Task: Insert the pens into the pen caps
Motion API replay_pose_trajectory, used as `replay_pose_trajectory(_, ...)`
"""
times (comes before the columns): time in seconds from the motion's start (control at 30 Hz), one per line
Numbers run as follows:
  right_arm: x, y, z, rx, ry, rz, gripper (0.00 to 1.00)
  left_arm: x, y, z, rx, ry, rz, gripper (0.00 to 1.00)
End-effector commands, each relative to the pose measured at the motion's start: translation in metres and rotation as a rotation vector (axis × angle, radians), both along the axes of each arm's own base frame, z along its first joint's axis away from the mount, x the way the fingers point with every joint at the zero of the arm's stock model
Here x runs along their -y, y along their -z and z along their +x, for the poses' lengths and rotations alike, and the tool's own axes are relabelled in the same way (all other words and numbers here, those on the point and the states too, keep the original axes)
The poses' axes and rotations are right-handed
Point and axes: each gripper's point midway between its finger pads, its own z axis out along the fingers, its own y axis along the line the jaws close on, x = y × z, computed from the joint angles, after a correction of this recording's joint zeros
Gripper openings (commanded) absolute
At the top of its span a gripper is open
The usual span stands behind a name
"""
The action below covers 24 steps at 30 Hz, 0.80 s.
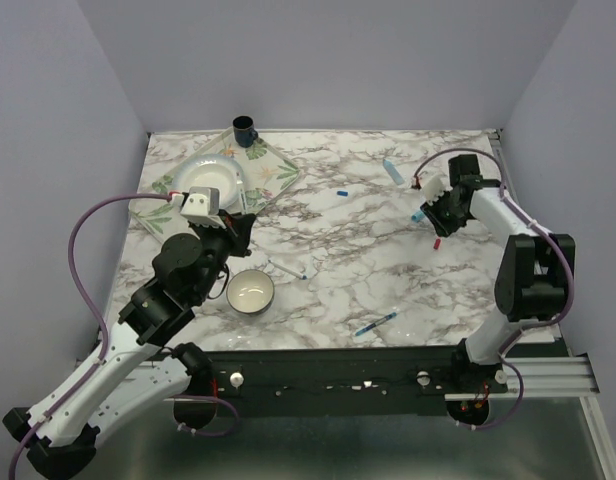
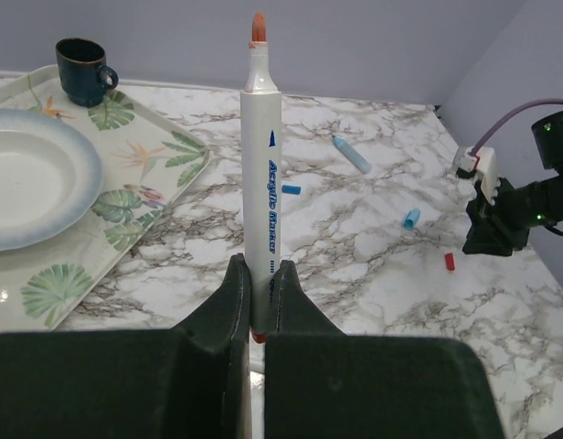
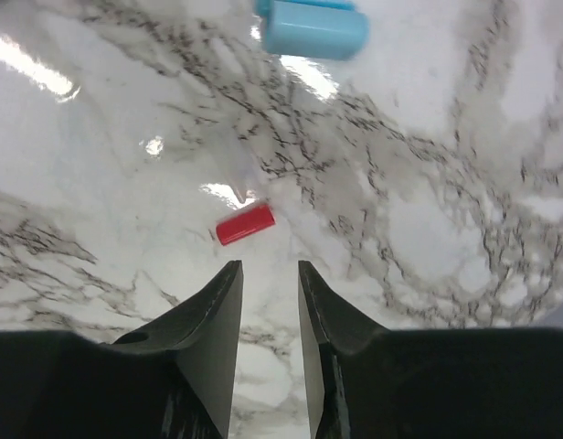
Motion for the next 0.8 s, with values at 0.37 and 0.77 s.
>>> replay_pose_trajectory(0.37,0.02,0.017,-0.008,-0.107,1.051,0.042,0.25,-0.008,0.0,0.001,0.0,-0.046,-0.026,0.0)
replay_pose_trajectory(0.77,0.01,0.034,-0.006,-0.119,1.137,0.109,0.27,-0.003,-0.001,-0.002,0.01,-0.009,-0.026,0.0)
